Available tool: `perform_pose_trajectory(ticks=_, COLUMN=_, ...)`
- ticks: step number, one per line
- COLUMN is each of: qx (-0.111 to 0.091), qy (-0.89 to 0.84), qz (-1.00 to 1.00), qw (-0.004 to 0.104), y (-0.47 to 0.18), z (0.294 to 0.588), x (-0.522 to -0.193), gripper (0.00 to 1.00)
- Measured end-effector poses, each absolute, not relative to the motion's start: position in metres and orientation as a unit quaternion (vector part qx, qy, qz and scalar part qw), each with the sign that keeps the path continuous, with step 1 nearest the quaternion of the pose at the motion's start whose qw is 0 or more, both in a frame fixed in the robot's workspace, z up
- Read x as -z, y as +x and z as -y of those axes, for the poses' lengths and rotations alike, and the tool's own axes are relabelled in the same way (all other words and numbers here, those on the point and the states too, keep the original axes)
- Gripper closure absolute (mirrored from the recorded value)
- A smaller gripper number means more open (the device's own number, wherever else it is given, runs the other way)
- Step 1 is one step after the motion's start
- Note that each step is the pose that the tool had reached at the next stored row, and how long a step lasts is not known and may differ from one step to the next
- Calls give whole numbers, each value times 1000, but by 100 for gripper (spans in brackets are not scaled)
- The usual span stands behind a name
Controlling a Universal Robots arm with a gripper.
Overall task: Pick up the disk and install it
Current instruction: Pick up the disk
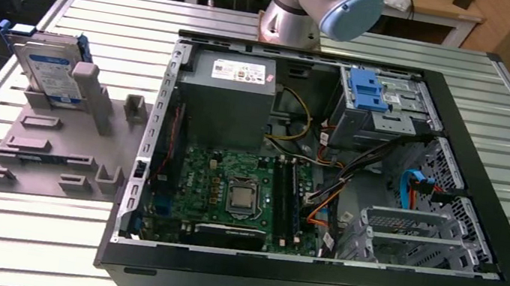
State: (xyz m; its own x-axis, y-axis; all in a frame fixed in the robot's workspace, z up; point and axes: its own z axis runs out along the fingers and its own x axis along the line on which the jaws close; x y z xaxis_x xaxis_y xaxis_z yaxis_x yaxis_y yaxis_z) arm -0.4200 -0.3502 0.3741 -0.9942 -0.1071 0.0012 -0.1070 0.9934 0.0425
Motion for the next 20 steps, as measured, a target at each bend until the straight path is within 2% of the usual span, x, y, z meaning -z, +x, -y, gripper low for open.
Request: perform_pose_trajectory(ticks=20, qx=21, qy=90, qz=996, qw=3, y=-420, z=350, x=-374, gripper=89)
